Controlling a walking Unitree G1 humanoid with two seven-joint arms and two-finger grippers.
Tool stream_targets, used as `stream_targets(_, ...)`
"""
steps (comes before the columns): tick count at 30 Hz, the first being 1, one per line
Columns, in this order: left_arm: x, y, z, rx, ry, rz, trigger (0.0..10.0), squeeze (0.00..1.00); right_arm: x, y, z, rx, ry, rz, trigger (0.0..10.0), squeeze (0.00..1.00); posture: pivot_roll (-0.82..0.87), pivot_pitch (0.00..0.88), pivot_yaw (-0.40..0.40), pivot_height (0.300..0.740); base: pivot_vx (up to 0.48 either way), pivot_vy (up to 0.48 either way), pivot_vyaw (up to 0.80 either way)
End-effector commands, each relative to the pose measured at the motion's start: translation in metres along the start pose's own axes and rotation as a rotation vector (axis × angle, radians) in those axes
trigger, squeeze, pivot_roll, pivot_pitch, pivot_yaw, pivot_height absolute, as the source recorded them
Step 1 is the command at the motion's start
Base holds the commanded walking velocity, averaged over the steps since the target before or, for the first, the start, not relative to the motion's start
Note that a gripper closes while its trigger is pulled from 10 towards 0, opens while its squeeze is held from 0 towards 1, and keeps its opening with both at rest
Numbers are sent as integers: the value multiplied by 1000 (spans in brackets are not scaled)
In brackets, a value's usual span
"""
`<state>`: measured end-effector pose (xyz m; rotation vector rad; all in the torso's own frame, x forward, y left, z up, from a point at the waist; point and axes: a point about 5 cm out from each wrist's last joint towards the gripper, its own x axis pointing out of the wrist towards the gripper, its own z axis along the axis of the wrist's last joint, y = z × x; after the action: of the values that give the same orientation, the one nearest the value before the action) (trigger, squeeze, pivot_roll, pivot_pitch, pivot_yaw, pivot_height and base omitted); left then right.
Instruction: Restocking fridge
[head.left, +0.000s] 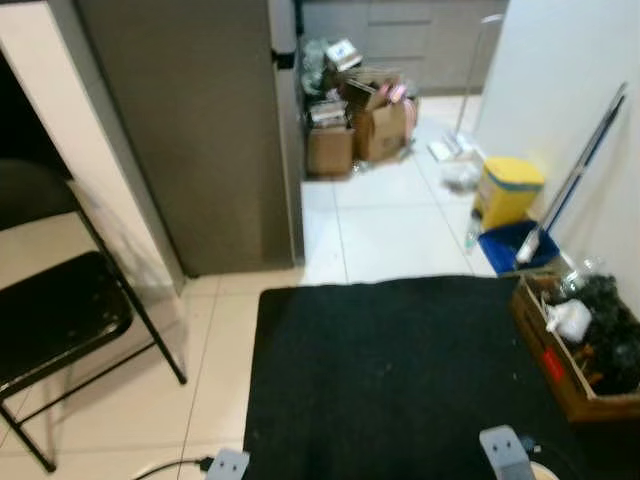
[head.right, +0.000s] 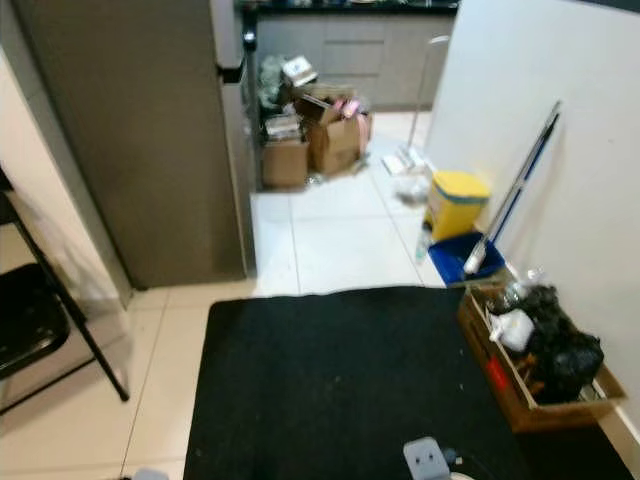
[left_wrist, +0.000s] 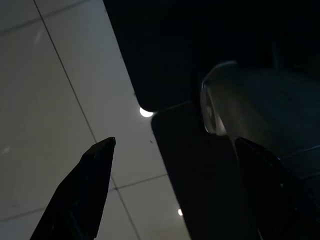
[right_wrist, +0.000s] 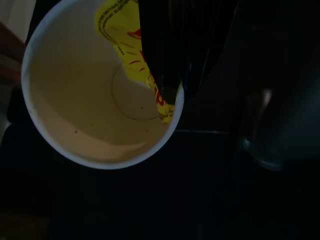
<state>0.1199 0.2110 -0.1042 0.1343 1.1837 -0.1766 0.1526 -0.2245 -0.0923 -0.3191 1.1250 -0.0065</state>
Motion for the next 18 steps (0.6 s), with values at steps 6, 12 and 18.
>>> stream_targets(6, 1, -1, 2, 6, 0, -6, 10000, 0, -1, -5, -5, 6, 10, -17, 10000, 0, 19, 0, -1, 740, 291, 0, -384)
stream_targets(12, 1, -2, 2, 8, 0, -6, 10000, 0, -1, -6, -5, 3, 10, -17, 10000, 0, 18, 0, 1, 740, 291, 0, 0)
stream_targets(18, 1, -2, 2, 11, 0, -6, 10000, 0, -1, -5, -5, 2, 10, -16, 10000, 0, 17, 0, 2, 740, 292, 0, 0)
